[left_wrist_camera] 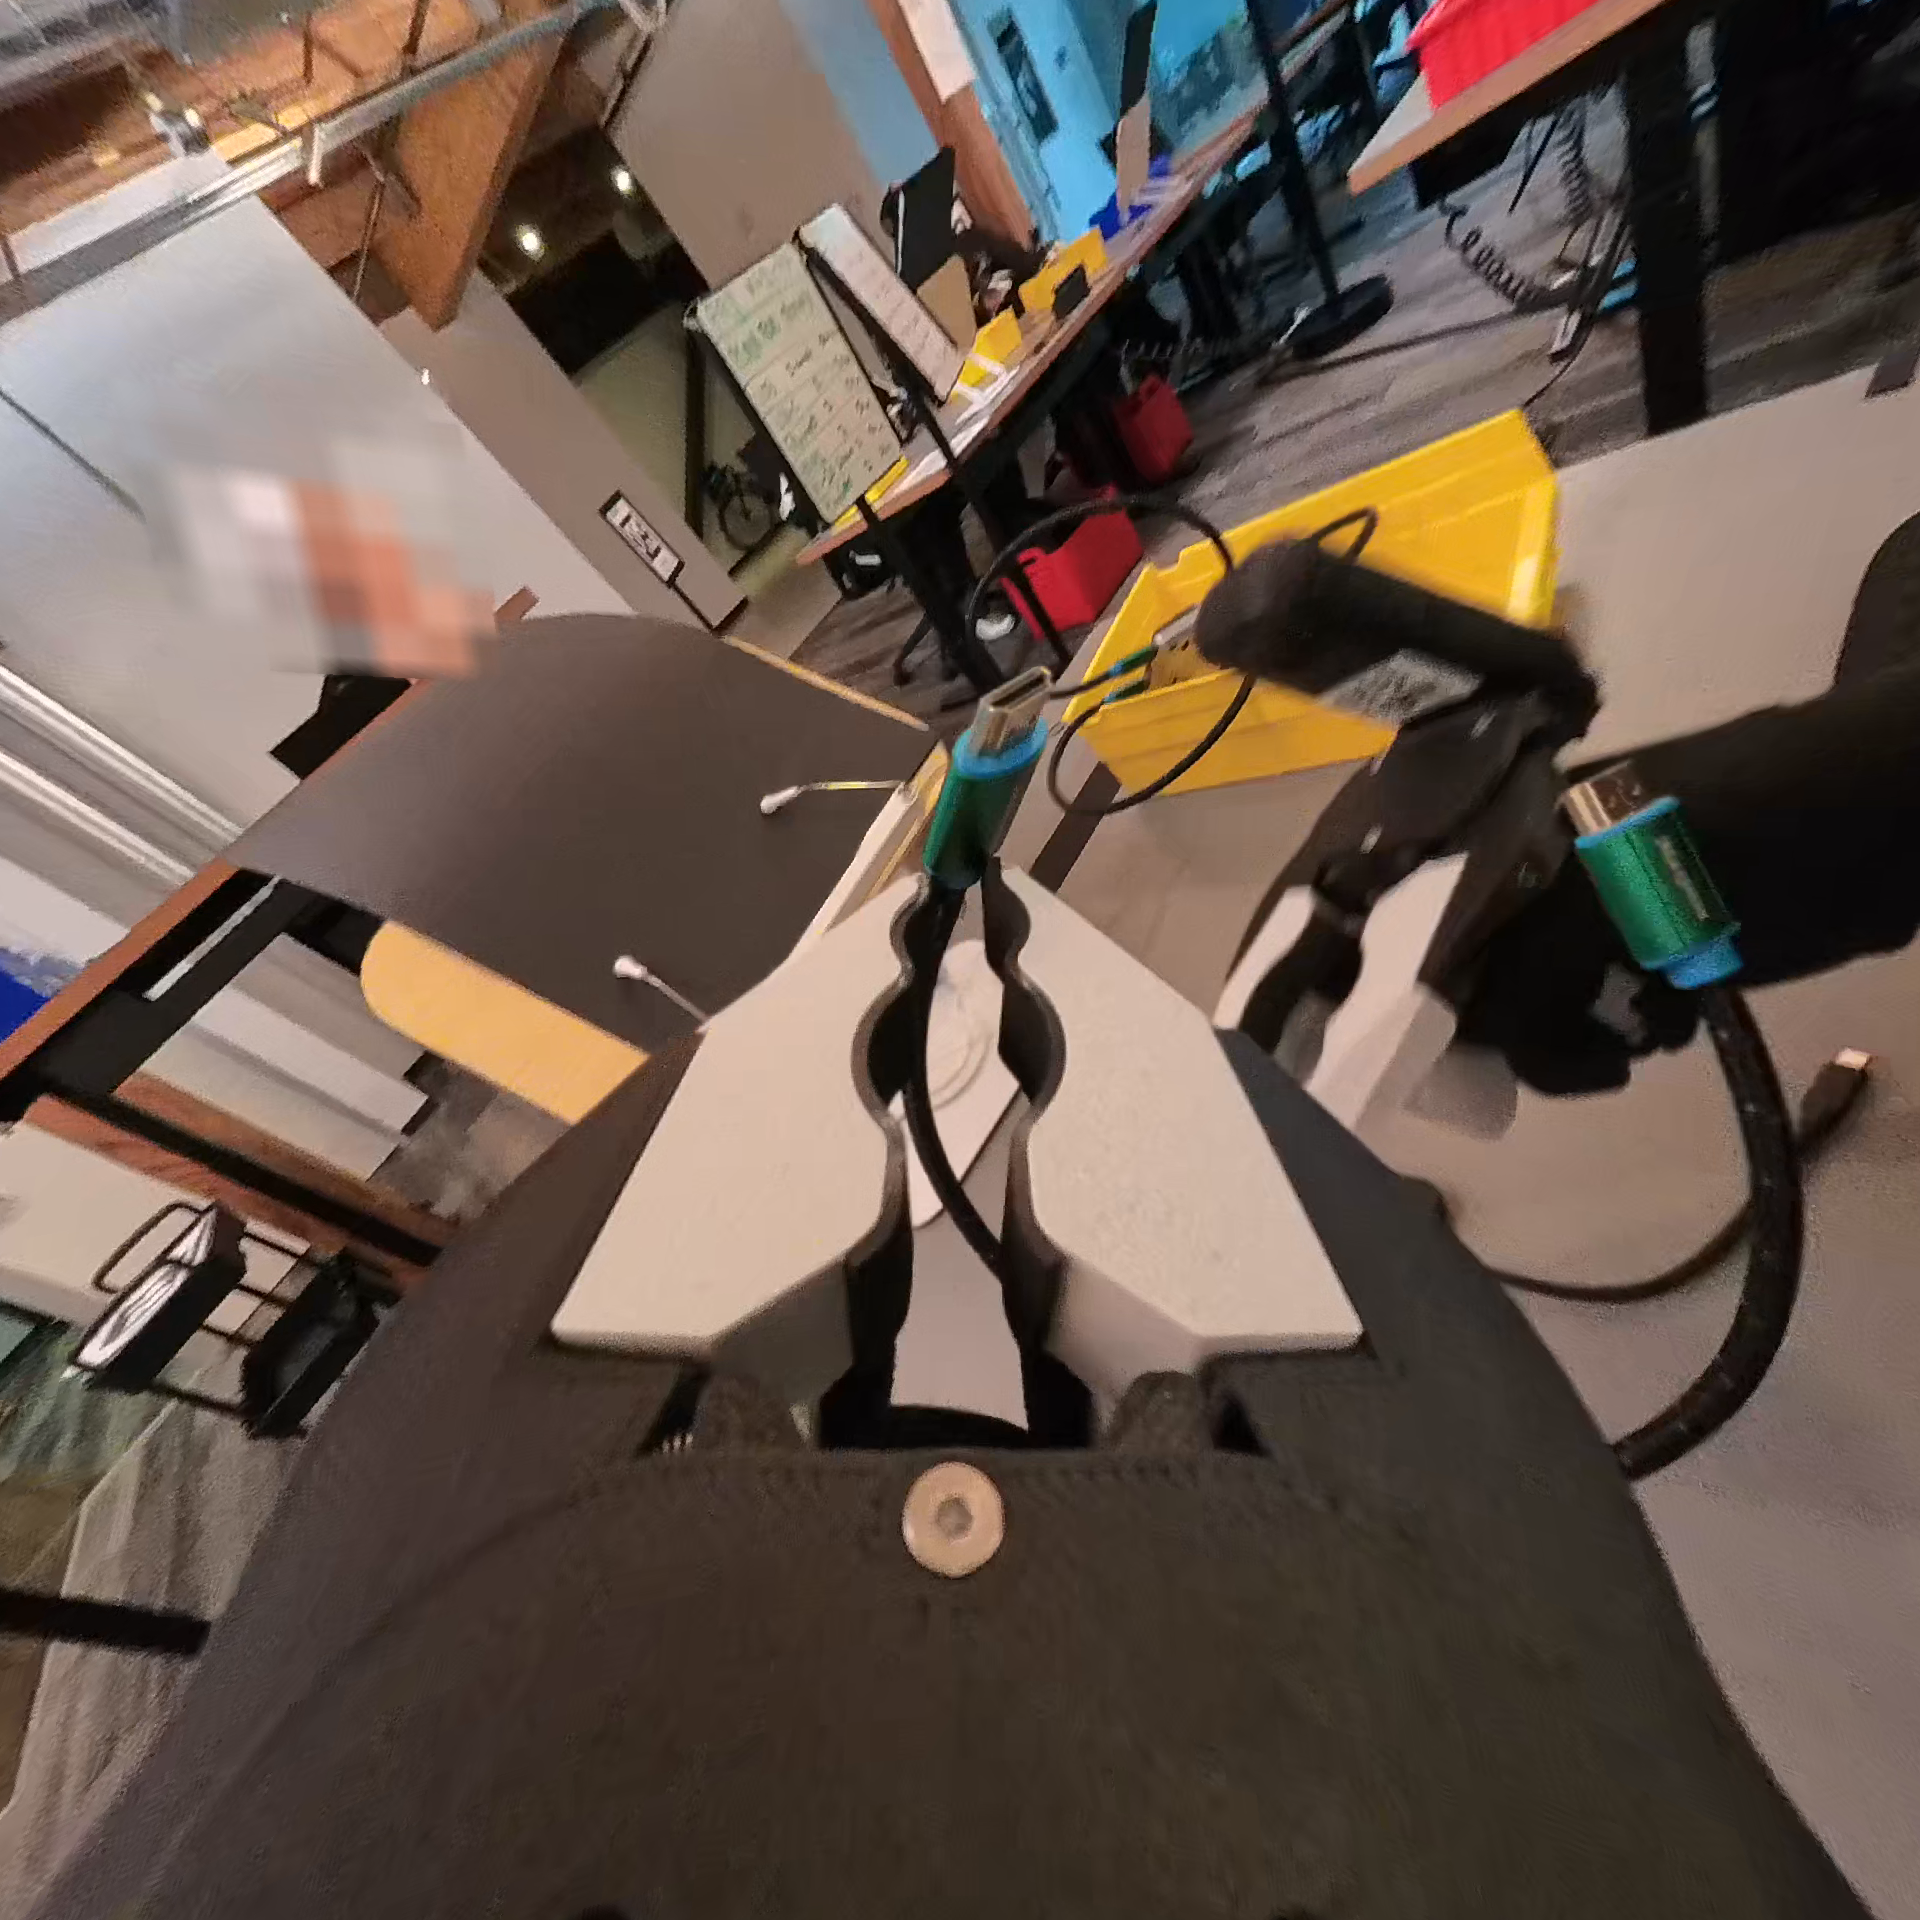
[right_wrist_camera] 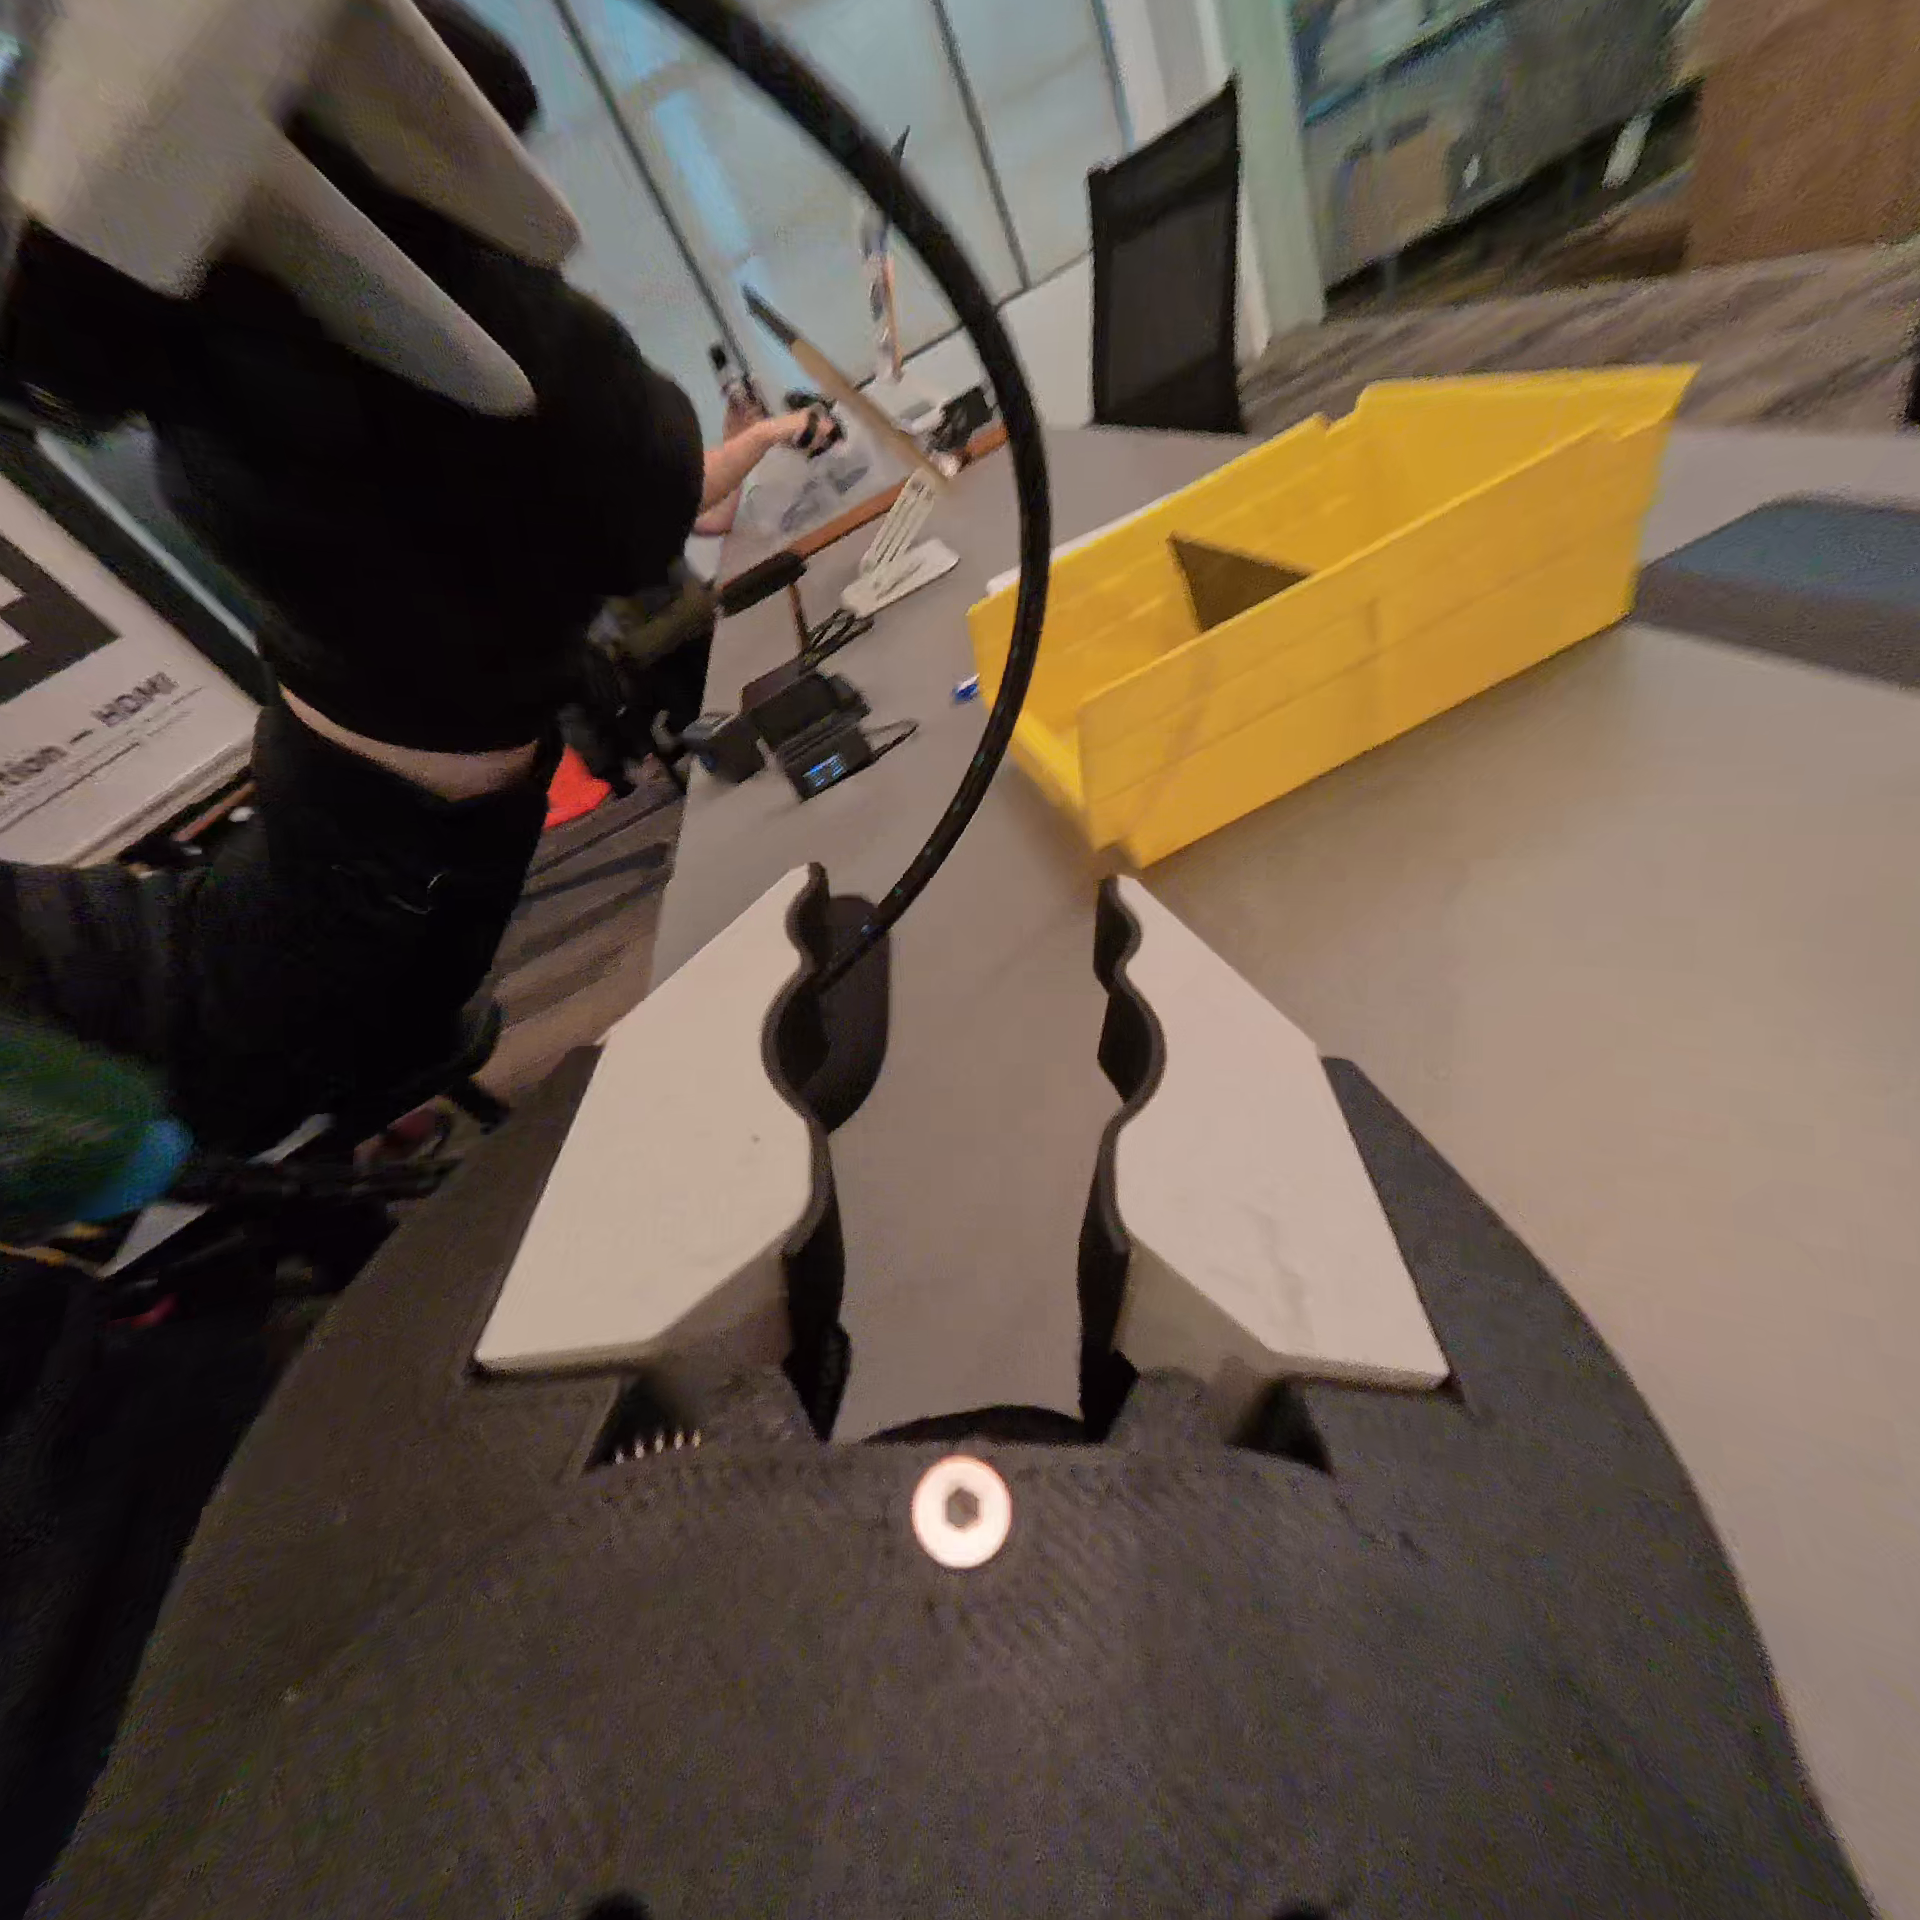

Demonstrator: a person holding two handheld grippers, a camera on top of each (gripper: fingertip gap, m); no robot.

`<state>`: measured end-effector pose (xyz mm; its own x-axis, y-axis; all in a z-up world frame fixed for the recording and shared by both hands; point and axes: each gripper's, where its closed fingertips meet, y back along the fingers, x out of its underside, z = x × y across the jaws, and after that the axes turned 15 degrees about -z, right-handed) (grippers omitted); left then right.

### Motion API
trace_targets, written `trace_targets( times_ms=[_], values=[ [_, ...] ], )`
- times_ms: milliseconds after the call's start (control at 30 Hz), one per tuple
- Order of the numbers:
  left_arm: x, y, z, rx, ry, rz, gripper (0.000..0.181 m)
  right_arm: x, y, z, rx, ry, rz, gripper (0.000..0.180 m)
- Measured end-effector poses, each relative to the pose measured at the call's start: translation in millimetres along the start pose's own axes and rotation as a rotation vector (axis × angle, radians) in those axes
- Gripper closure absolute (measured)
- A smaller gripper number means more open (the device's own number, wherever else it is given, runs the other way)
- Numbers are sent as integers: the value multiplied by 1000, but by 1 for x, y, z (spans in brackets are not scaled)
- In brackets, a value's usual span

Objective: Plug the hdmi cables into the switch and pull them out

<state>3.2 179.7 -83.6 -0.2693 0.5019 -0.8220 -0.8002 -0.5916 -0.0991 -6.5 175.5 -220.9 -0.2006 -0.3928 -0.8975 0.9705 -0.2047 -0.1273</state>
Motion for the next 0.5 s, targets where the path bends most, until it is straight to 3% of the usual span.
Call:
trace_targets(
  times_ms=[133, 200, 267, 500],
  values=[
    [-21, -14, -10, 31, 16, -74, 174, 35, -19, 11, -76, -111, 106, 121],
    [-31, -19, -16, 45, 9, -100, 174, 51, -23, 24, -138, -120, 173, 131],
    [-38, -23, -22, 66, -4, -107, 175, 49, -24, 38, -209, -118, 158, 163],
    [-56, -12, -3, 22, 81, -154, 175, 40, -9, 40, -208, 71, 195, 169]
  ],
)
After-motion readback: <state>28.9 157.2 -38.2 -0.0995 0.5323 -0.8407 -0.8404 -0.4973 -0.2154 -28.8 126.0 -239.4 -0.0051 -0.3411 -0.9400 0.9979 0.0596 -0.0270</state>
